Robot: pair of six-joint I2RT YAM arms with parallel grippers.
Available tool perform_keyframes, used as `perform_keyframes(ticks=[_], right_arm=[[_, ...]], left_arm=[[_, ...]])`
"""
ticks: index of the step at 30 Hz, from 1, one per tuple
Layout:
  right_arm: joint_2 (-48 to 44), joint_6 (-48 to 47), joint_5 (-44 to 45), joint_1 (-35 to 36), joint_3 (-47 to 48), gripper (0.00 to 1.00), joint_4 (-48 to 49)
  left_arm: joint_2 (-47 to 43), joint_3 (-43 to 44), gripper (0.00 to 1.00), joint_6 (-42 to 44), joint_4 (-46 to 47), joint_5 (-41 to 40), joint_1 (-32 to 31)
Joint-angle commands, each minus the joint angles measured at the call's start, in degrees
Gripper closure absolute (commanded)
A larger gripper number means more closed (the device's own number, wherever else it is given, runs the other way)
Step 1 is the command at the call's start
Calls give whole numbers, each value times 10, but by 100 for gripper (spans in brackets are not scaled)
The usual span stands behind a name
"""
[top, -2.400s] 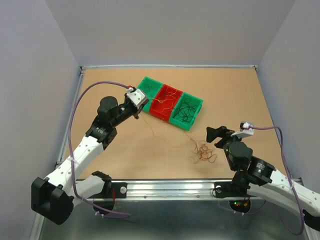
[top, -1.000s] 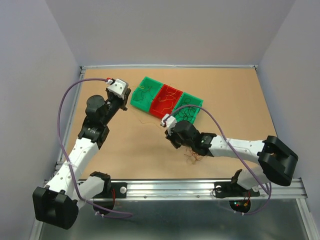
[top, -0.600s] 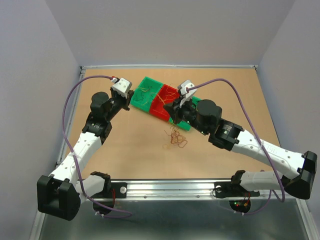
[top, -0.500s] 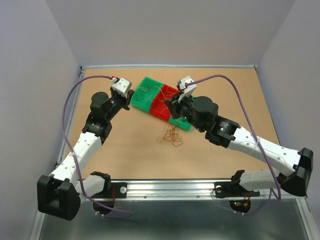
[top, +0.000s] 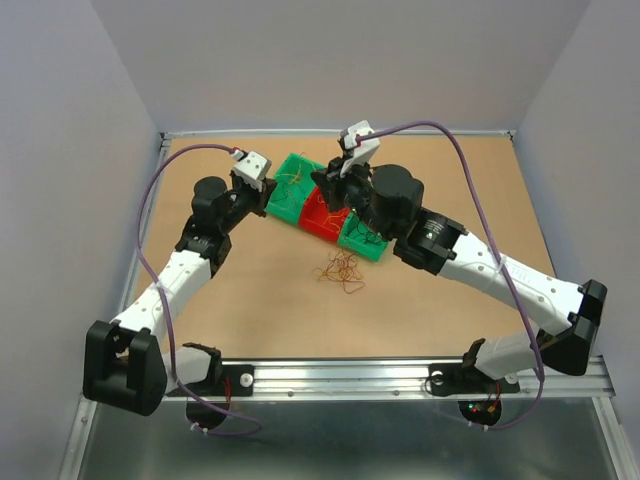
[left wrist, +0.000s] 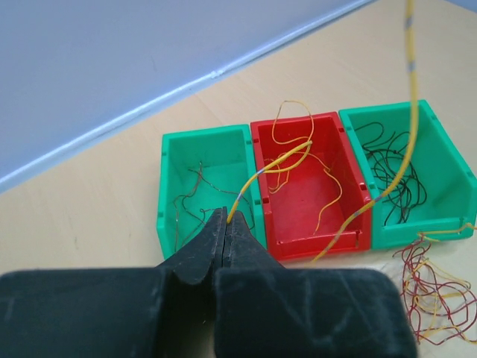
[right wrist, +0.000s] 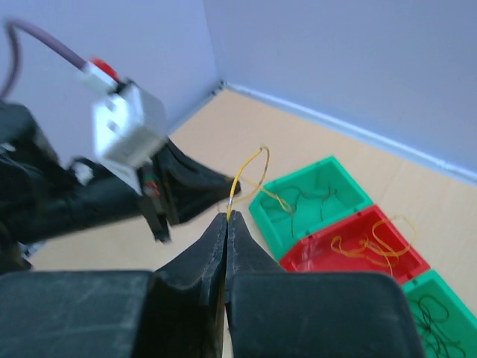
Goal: Untangle the cables
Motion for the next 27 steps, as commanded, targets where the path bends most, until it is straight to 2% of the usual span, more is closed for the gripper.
perform_keyframes(ticks=[1,12,15,16,19,23,27], right_arm=[[26,-16,3,2,100,99,42],[110,-29,-30,-27,207,100,53],[120,-17,-18,-26,210,99,51],[117,-4,-5,-26,201,99,48],[85,22,12,-26,142,99,46],[20,50,28,-26,58,100,49],[-21,61,33,-26,-6,100,52]], left_arm=[[32,45,100,-18,23,10,2],[123,120,100,-59,28,30,1],[168,153,100,-80,28,65,1],[182,162,100,-85,28,97,0],[250,204,100,-97,11,125,-15],[347,259,100,-96,-39,124,-36],[398,287,100,-78,-83,106,-58]])
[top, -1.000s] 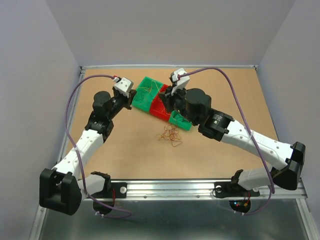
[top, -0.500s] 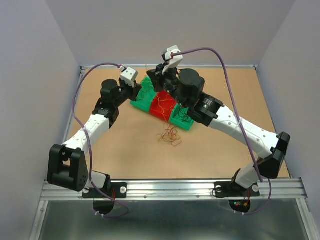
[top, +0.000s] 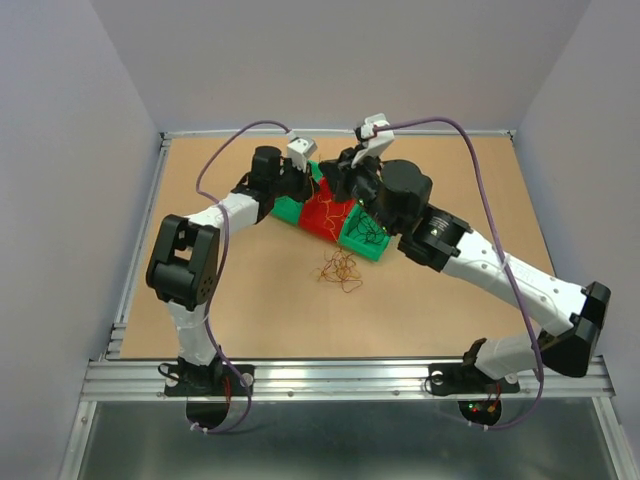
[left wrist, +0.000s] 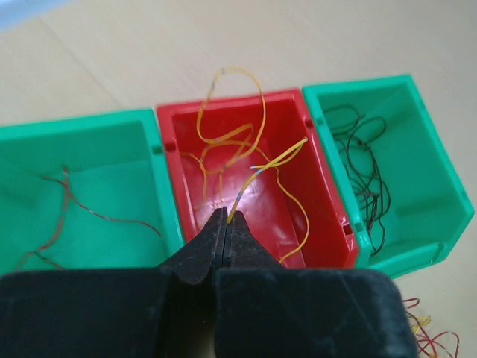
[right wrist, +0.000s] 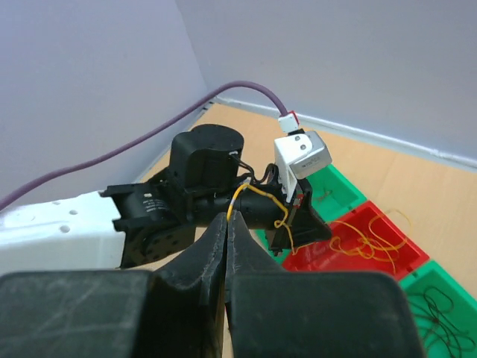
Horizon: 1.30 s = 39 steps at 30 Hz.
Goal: Untangle the cables
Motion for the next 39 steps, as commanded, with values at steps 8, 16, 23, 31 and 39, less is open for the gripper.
perform_keyframes(ticks=[8,16,23,31,39], right_arm=[[-80,19,82,-1,-146,100,55],[-47,42,28,-52,-187,99,97],[-35,65,-1,-101,-217,99,137],[-3,77,-27,-119,-195,99,150],[21,101,-25,-120,-166,99,167]], left_arm=[[86,96,100,-6,-106,-87,-43],[53,83,73,11,-110,-116,-43],[5,48,53,16,-103,-88,-26],[-79,-21,43,54,-71,-61,-18],[-196,-181,33,204,30,133,-24]])
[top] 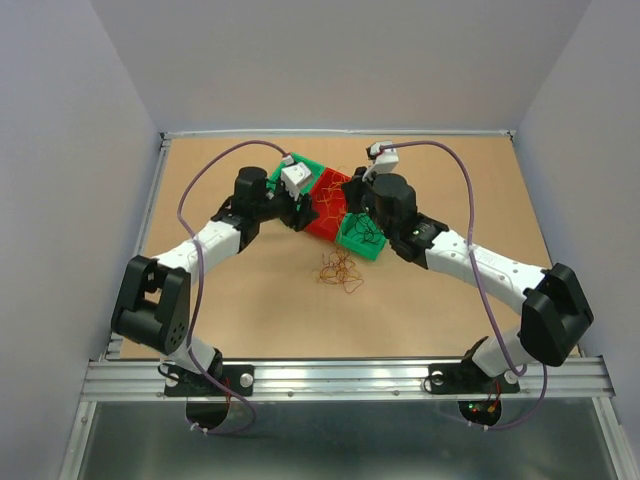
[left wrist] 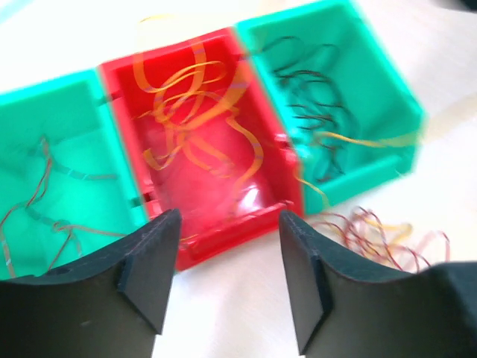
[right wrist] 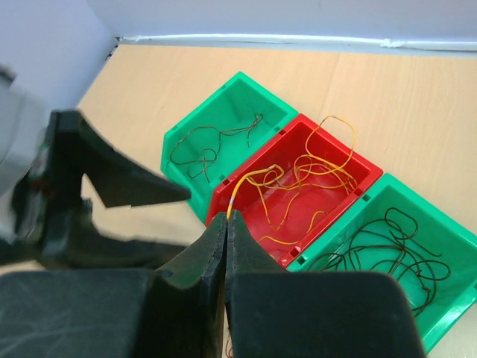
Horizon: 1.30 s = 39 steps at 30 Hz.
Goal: Untangle the cables
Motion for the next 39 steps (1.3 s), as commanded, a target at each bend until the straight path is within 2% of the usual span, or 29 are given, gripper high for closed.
perform_keyframes(ticks=[1,5,10,20,23,28,30,32,34,35,38,39], right_arm=[[-13,19,-9,-4,42,99,51],[-37,22,-10,-4,32,99,56],[-59,20,-9,-4,23,100,56],[-73,28,19,-4,5,99,75],[-76,30,19,-4,2,99,81],[-74,32,12,-4,-1,100,87],[-73,32,12,-4,-1,99,86],[-70,33,11,-4,1,99,87],[-68,35,12,-4,1,100,88],[-67,34,13,-4,1,100,92],[-65,32,20,-4,5,100,93],[-64,29,27,-4,8,99,93]], left_arm=[[-59,-59,32,97,75,119,-14],[-58,-77,30,133,70,94,-69],[-32,-83,25,140,57,-5,-127],[74,4,24,26,-47,-124,-135],[87,13,20,-1,-62,-126,-135],[92,9,23,-7,-108,-99,-136],[79,-1,27,-4,-113,-92,-135],[78,-4,39,2,-118,-63,-135],[90,5,55,14,-137,-40,-135],[98,12,78,20,-148,-19,-135],[114,23,100,39,-181,3,-134],[103,17,100,39,-179,3,-133]])
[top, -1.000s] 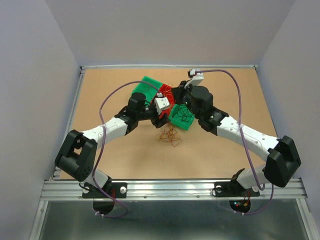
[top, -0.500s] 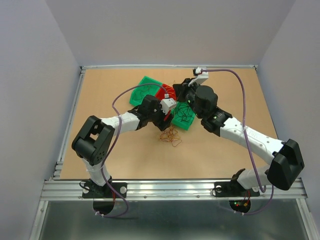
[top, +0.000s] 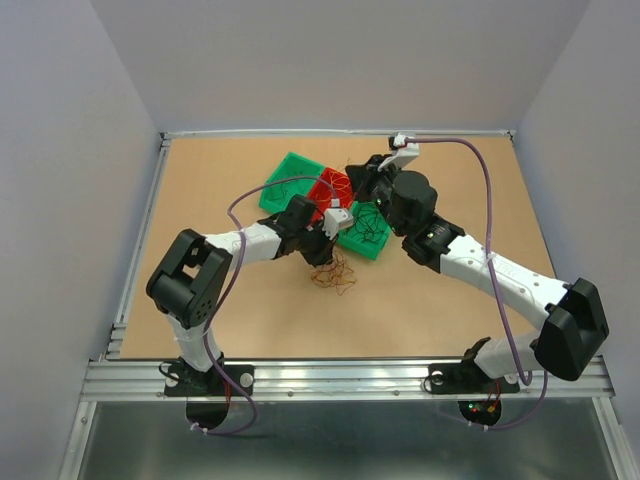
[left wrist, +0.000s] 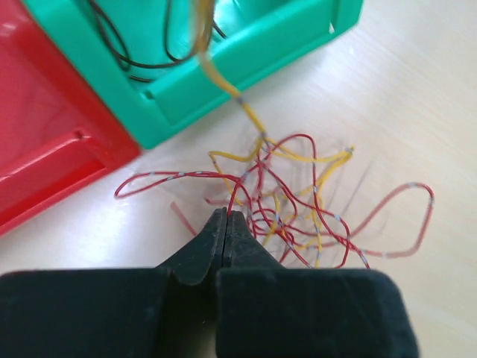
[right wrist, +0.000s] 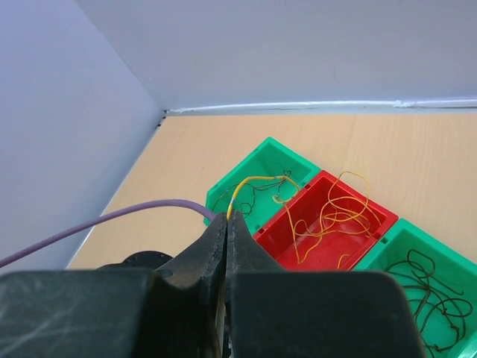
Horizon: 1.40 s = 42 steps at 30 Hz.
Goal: Untangle the cables
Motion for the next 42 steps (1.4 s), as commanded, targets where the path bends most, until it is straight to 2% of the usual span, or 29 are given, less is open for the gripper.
perform_keyframes(ticks=[1,7,10,12,14,15,21,26,29,35,38,42], right_arm=[[-8,-2,23,-4,10,100,41],[-8,-14,44,-4,19,100,41],[-6,-13,44,-4,24,100,42],[-1,-12,44,-4,27,100,42],[4,-12,46,-4,33,99,42],[7,-12,47,-4,36,99,42],[29,-15,60,-4,59,99,42],[58,-18,47,-4,90,99,45],[75,-27,47,-4,120,100,39],[89,-28,55,-8,145,100,25],[98,-28,63,-11,150,99,24],[95,-15,67,-29,143,99,23]], left_arm=[[-14,10,100,21,-32,46,3],[-90,-32,100,40,-37,54,46],[-114,-17,100,91,-98,51,55],[-104,10,100,122,-183,17,56],[-100,27,100,177,-238,-30,62],[-102,27,100,177,-249,-36,62],[-143,-46,100,246,-246,-98,103],[-185,-53,100,318,-276,-93,186],[-234,-61,100,360,-303,-103,210],[-282,-112,100,390,-284,-159,234],[-304,-119,100,426,-292,-153,281],[-311,-151,100,471,-250,-161,365]])
